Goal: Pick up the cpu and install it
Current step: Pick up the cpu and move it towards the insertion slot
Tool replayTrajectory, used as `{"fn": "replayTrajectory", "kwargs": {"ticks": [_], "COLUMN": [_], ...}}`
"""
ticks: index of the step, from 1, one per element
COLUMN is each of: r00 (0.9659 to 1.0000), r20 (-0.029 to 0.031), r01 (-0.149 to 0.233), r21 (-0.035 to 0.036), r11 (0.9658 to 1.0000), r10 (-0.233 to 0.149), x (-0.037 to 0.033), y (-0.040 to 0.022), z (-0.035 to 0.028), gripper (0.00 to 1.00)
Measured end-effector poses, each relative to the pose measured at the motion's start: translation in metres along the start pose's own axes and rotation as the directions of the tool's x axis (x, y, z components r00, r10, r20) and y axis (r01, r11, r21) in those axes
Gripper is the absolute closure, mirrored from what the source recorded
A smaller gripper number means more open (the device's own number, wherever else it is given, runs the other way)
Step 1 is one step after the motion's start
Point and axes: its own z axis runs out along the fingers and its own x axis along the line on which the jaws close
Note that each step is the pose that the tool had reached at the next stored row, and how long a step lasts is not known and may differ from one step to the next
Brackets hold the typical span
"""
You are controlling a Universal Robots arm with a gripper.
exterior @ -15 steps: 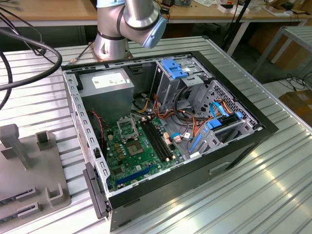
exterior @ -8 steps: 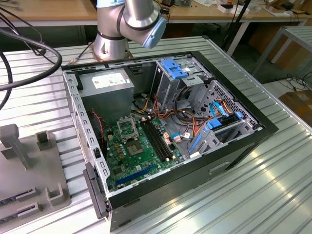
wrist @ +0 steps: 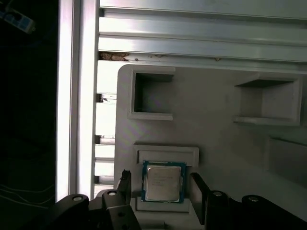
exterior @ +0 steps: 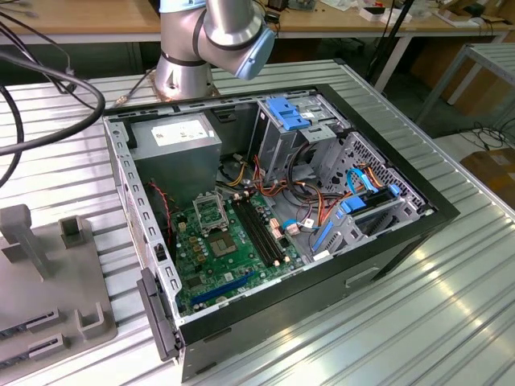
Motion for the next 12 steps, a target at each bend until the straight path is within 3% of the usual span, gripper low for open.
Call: {"fn": "replayTrajectory", "kwargs": {"ticks": [6, 12], "r00": [1.0, 1.0], "r20": [0.0, -0.0001], "r01": [0.0, 0.0], "r21": [0.0, 0.0001], "r11": [1.0, 1.0], "r10": [0.0, 0.0], "x": [-0.0003, -0.0015], "y": [0.0, 0.0], "z": [0.0065, 0.0089], "gripper": [0.4, 0.4]}}
